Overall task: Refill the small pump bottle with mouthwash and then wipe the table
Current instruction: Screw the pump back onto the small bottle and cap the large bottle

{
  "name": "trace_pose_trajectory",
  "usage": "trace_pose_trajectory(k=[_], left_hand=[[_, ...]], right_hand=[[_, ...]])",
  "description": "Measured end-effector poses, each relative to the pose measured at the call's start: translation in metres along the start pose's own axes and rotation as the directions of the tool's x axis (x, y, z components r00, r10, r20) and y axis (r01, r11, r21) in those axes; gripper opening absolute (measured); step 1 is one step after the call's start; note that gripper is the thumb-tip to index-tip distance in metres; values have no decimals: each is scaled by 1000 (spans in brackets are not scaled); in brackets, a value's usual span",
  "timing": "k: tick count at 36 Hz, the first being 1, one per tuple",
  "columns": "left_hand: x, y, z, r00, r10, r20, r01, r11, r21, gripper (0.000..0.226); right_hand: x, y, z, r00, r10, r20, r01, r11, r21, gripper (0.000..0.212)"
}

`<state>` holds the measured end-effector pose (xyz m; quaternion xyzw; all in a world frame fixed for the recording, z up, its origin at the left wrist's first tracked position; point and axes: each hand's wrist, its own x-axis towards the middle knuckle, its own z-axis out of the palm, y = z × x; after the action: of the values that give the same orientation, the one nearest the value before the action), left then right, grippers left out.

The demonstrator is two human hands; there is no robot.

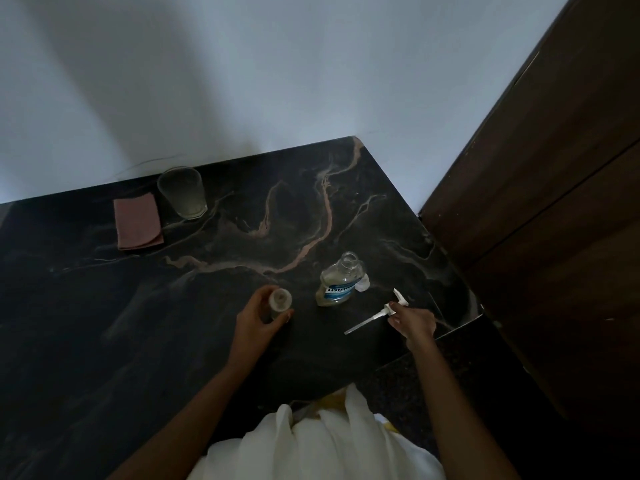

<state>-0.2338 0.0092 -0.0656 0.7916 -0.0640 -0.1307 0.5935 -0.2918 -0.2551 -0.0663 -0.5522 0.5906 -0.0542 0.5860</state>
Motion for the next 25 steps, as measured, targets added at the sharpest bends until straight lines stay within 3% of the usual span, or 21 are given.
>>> trace_pose_trajectory(k=[6, 11, 13, 19, 25], left_hand=[[1, 3, 1, 1000, 7, -5, -7, 1000, -13, 49], [0, 4, 0, 1000, 9, 3, -9, 1000, -15, 47], [0, 6, 0, 1000, 16, 6, -15, 1000, -13, 48], [1, 4, 0, 1000, 8, 6, -8, 1000, -17, 47], [0, 4, -1, 1000, 9, 20, -9, 1000, -20, 45]], right_hand=[[-10, -8, -6, 994, 14, 112, -24, 995, 93, 23], [-39, -30, -11, 979, -100, 177, 79, 990, 121, 2], [-53, -40, -11, 963, -174, 208, 154, 982, 109, 8], [-103, -65, -2, 847, -419, 326, 383, 908, 170, 4], [-136, -78, 28, 725, -619, 303, 620, 778, 105, 10]])
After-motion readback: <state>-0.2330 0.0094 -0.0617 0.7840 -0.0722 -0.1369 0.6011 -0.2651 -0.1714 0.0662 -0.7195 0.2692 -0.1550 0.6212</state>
